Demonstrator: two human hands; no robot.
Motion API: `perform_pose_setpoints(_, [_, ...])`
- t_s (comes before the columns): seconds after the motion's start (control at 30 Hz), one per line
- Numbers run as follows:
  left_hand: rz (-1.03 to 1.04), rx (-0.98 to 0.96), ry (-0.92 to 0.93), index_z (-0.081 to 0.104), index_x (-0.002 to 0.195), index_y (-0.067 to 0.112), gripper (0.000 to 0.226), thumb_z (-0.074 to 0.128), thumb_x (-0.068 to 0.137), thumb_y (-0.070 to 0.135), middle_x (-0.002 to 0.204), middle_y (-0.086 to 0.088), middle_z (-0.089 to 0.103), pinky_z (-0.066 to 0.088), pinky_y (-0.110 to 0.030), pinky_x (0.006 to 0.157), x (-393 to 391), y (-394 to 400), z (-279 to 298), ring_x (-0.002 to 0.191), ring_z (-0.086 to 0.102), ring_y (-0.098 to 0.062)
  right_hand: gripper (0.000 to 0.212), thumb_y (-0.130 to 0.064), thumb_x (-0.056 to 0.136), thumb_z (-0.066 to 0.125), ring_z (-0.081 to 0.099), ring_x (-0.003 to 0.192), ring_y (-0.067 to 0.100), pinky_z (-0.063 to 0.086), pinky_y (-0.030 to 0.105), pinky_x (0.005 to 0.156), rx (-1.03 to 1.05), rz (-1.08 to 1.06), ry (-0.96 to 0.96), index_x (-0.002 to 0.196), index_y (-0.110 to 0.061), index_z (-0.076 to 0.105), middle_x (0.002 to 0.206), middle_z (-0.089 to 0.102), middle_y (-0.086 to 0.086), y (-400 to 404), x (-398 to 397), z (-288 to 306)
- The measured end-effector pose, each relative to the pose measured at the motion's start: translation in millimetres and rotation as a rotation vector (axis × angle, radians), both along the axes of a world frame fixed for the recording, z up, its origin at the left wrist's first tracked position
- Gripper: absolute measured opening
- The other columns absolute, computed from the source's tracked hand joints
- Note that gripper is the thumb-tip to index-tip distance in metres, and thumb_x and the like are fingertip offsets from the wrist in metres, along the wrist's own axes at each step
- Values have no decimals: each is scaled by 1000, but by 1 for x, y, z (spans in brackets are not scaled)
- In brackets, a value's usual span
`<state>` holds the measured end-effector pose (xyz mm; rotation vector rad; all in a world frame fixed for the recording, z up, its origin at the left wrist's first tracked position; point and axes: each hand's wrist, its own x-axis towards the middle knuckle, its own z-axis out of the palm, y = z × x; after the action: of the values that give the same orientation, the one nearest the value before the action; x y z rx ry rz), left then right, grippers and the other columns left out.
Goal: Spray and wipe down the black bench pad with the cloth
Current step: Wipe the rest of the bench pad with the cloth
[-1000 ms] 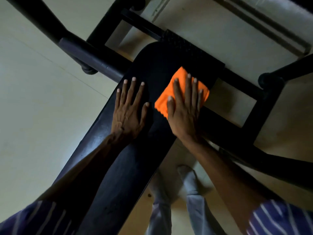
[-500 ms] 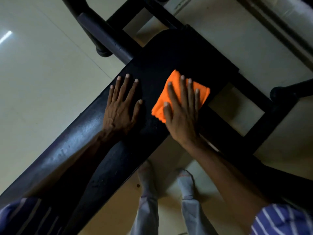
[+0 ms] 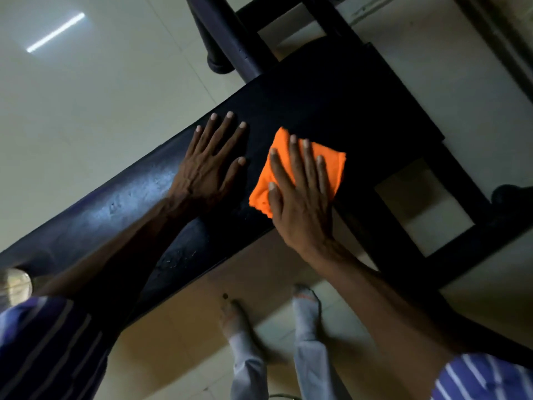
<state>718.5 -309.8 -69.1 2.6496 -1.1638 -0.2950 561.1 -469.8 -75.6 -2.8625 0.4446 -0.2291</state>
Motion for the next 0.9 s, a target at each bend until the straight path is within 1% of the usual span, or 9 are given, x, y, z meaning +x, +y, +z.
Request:
perform_pose_setpoints(0.13, [28, 2, 16, 16, 165, 27, 61, 27, 109, 49, 175, -4, 8, 3, -49, 132, -4, 15, 4, 162, 1, -27, 58, -44, 112, 29, 10, 164, 28, 16, 49, 131, -90, 276, 29, 166, -23, 21, 175, 15, 10, -36, 2, -2])
perform_pose_setpoints(0.23, [92, 9, 15, 16, 165, 26, 61, 28, 109, 48, 175, -4, 8, 4, -49, 131, -4, 34, 7, 162, 0, -27, 58, -41, 111, 30, 12, 163, 28, 14, 47, 132, -75, 47, 11, 166, -24, 22, 175, 16, 8, -37, 30, 4])
perform_pose_setpoints(0.33, [132, 14, 25, 16, 165, 26, 61, 30, 110, 47, 174, -5, 8, 3, -49, 131, -5, 53, 9, 162, 0, -28, 57, -38, 110, 30, 12, 163, 28, 14, 49, 131, -6, -207, -29, 166, -23, 24, 175, 17, 9, 18, 36, 5])
perform_pose_setpoints(0.43, [154, 12, 38, 19, 165, 23, 60, 34, 110, 43, 174, -7, 11, 4, -50, 131, -9, 68, 11, 162, 3, -29, 57, -38, 112, 30, 7, 164, 26, 15, 49, 131, 23, 24, 8, 166, -25, 20, 176, 12, 8, 59, 4, 1])
perform_pose_setpoints(0.57, [179, 4, 59, 19, 165, 24, 60, 34, 110, 43, 174, -6, 10, 4, -50, 131, -19, 86, 13, 162, 0, -27, 58, -40, 113, 32, 9, 164, 26, 18, 49, 131, -44, 327, 42, 167, -25, 20, 176, 13, 7, 29, -11, -1])
perform_pose_setpoints(0.63, [197, 1, 60, 17, 165, 25, 60, 32, 110, 45, 174, -5, 8, 2, -49, 132, -24, 96, 12, 162, -1, -25, 56, -39, 113, 30, 12, 163, 27, 18, 48, 131, -70, 252, 32, 166, -24, 21, 175, 16, 7, 17, 7, 0])
perform_pose_setpoints(0.77, [246, -30, 35, 18, 165, 25, 60, 29, 110, 47, 174, -5, 10, 2, -47, 132, -28, 119, 8, 162, 1, -25, 55, -35, 112, 28, 13, 163, 30, 14, 50, 131, -1, -198, -25, 166, -21, 24, 175, 18, 10, 69, 41, 3])
perform_pose_setpoints(0.83, [271, -39, 31, 20, 164, 24, 61, 30, 109, 46, 174, -6, 11, 3, -48, 132, -31, 129, 7, 162, 3, -26, 55, -35, 113, 29, 12, 163, 29, 15, 50, 131, 33, -139, -46, 165, -20, 25, 175, 18, 10, 106, 27, 0])
perform_pose_setpoints(0.9, [293, -43, 35, 21, 164, 24, 60, 32, 109, 44, 174, -6, 12, 4, -49, 131, -34, 140, 10, 162, 3, -26, 56, -36, 113, 30, 8, 164, 26, 16, 50, 131, 36, 55, -8, 166, -22, 22, 176, 13, 8, 128, -4, -3])
